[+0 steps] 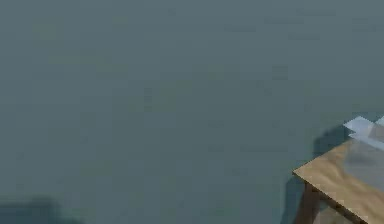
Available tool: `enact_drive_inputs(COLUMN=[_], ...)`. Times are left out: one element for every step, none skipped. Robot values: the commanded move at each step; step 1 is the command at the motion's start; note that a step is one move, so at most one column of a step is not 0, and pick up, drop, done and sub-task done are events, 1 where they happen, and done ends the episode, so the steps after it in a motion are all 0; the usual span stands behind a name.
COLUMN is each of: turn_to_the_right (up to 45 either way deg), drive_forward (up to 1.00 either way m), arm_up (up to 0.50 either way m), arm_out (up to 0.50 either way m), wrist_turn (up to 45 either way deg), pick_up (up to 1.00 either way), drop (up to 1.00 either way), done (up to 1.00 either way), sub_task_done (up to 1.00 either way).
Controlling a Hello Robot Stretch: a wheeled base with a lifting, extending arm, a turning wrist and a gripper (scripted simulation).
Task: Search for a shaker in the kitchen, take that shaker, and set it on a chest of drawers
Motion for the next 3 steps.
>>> enact_drive_inputs(turn_to_the_right=[45.0,45.0,45.0], drive_forward=[0.00,0.00,0.00], arm_up=[0.00,0.00,0.00], arm_out=[0.00,0.00,0.00], wrist_turn=[0.0,0.0,0.0], pick_up=[0.00,0.00,0.00], drop=[0.00,0.00,0.00], done=[0.00,0.00,0.00], sub_task_done=[0.00,0.00,0.00])
